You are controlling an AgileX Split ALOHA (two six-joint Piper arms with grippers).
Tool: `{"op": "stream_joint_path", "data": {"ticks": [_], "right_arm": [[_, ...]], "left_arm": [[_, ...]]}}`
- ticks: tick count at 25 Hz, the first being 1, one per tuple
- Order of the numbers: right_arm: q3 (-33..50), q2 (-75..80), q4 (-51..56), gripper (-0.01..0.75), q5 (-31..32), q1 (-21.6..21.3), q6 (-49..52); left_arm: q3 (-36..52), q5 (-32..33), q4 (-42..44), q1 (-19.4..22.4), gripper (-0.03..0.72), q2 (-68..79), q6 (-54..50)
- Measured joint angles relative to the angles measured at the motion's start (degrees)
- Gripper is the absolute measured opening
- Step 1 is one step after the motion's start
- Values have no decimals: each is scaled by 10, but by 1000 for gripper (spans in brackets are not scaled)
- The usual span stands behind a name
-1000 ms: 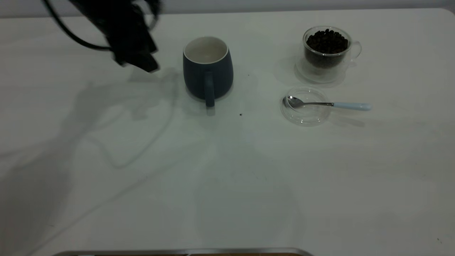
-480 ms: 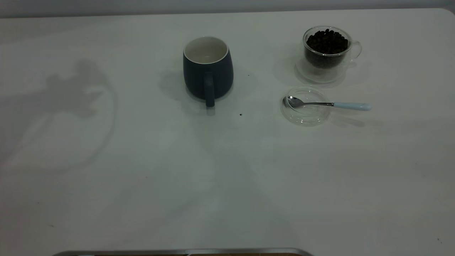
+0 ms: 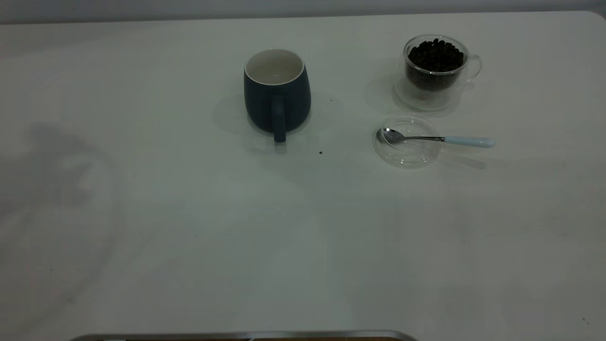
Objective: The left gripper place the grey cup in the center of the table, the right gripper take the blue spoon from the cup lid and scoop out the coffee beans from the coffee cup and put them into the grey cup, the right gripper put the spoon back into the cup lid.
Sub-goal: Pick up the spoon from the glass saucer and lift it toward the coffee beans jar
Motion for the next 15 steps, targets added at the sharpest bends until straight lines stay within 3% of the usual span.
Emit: {"op": "stream_joint_path", "data": {"ticks": [7, 15], "right_arm": [[0, 0, 0, 588, 0, 0, -1], [0, 0, 0, 588, 0, 0, -1]], "left_arm": [[43, 0, 53, 0, 513, -171, -57], [257, 0, 56, 0, 513, -375, -80]]}}
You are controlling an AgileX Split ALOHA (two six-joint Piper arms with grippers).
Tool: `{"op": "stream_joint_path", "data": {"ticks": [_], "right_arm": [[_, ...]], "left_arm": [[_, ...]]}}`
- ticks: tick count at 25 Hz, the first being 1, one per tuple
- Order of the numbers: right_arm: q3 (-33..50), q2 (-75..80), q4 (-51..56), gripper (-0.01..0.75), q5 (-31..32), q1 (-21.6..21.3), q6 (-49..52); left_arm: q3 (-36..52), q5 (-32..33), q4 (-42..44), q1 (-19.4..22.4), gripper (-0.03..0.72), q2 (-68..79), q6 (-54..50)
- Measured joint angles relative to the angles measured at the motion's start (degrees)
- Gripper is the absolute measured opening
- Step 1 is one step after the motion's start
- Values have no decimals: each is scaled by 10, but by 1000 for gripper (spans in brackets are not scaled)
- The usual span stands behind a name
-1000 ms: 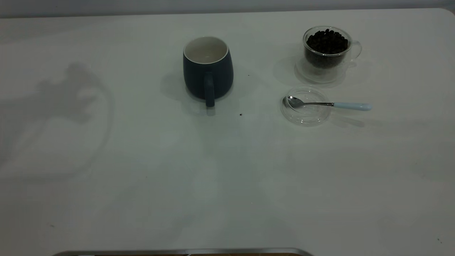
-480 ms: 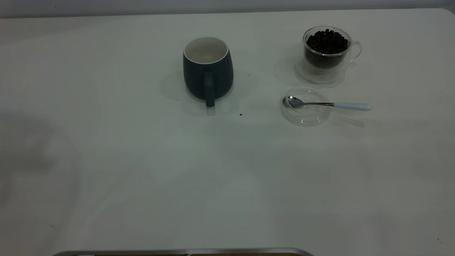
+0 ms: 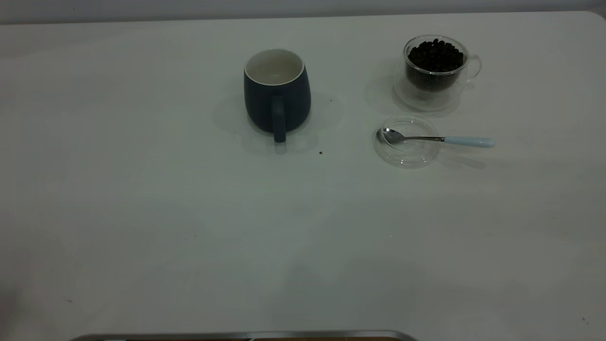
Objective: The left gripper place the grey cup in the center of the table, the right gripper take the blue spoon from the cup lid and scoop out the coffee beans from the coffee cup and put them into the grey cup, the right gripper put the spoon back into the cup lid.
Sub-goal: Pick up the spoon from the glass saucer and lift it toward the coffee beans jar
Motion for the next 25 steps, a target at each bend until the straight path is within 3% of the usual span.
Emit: {"op": "stream_joint_path", "data": {"ticks": [13, 25], "right_arm": [[0, 0, 0, 588, 0, 0, 0], [0, 0, 0, 588, 0, 0, 0]], "left_arm": [[350, -17, 1, 0, 513, -278, -107], [368, -23, 9, -32, 513, -376, -127]]}}
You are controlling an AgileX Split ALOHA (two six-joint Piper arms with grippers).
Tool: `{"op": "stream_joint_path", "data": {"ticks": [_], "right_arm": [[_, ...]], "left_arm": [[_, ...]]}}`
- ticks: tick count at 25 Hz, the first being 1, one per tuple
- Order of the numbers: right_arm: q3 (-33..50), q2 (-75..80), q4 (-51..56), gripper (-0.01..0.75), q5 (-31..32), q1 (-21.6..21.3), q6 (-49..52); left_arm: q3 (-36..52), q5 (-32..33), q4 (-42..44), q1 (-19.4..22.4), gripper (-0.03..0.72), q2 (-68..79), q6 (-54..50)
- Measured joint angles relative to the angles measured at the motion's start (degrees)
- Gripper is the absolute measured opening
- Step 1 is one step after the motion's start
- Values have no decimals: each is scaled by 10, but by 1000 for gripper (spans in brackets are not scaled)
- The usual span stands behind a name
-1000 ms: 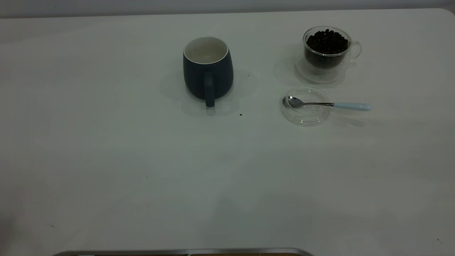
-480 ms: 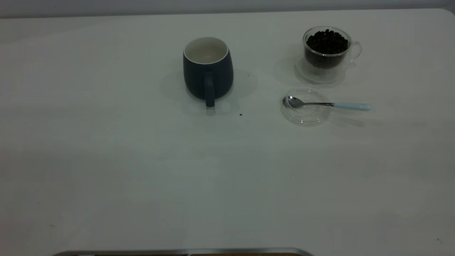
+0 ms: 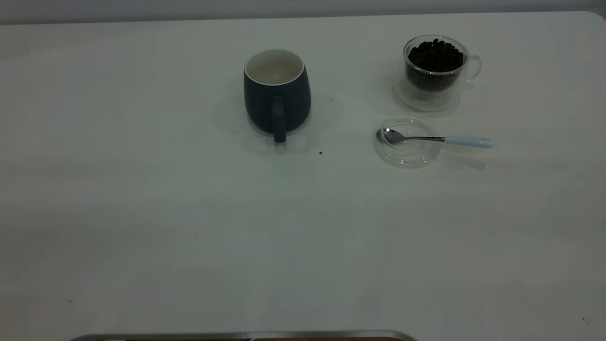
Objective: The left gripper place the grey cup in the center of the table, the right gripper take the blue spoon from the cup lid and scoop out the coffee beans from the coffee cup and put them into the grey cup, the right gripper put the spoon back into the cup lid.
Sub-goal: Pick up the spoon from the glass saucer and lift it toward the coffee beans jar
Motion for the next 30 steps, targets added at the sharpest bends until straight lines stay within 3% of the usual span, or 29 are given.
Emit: {"op": "stream_joint_path", "data": {"ticks": [11, 30], "right_arm": [[0, 0, 0, 588, 0, 0, 0], [0, 0, 0, 588, 0, 0, 0]], "left_arm": [[0, 1, 0, -2, 513, -98, 0], [0, 3, 64, -2, 513, -101, -3]]}}
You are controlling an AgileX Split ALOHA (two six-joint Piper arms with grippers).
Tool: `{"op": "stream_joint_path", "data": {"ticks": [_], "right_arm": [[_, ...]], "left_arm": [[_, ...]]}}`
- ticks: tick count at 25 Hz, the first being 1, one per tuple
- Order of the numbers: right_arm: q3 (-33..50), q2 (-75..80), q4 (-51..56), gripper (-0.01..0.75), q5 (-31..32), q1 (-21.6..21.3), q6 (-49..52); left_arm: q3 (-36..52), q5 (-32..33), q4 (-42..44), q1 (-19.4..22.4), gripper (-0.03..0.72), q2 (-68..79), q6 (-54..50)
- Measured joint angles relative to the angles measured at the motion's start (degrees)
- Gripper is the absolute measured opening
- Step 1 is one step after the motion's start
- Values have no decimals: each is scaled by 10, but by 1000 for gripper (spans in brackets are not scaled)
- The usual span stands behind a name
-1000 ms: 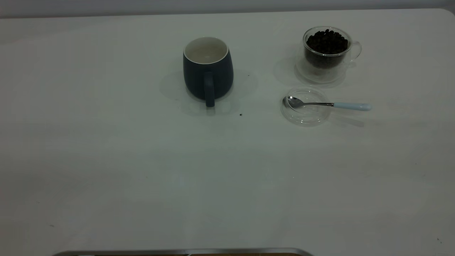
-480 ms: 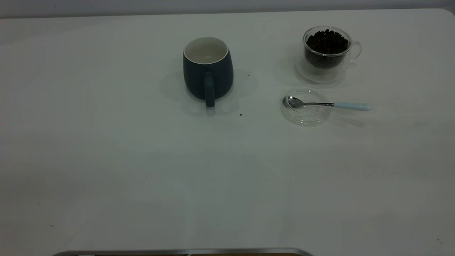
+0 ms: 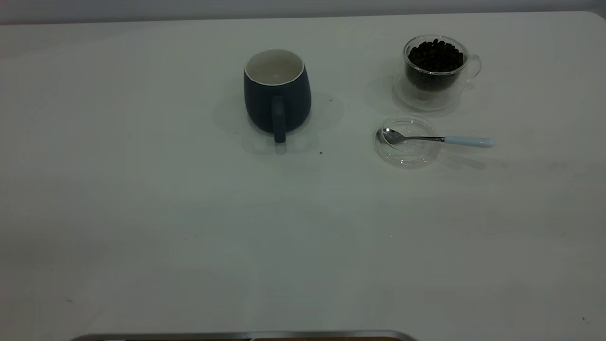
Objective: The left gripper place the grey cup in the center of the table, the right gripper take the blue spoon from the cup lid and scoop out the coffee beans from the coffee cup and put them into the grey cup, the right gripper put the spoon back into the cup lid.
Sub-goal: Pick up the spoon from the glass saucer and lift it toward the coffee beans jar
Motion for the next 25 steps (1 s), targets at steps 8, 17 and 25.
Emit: {"op": "stream_joint_path", "data": {"ticks": [8, 17, 25], "right_arm": [[0, 0, 0, 588, 0, 0, 0], [0, 0, 25, 583, 0, 0, 0], [-1, 118, 143, 564, -102, 0, -25]], "left_arm": [[0, 0, 0, 0, 513, 0, -2], [0, 0, 0, 0, 513, 0, -2], [0, 0, 0, 0, 513, 0, -2]]}}
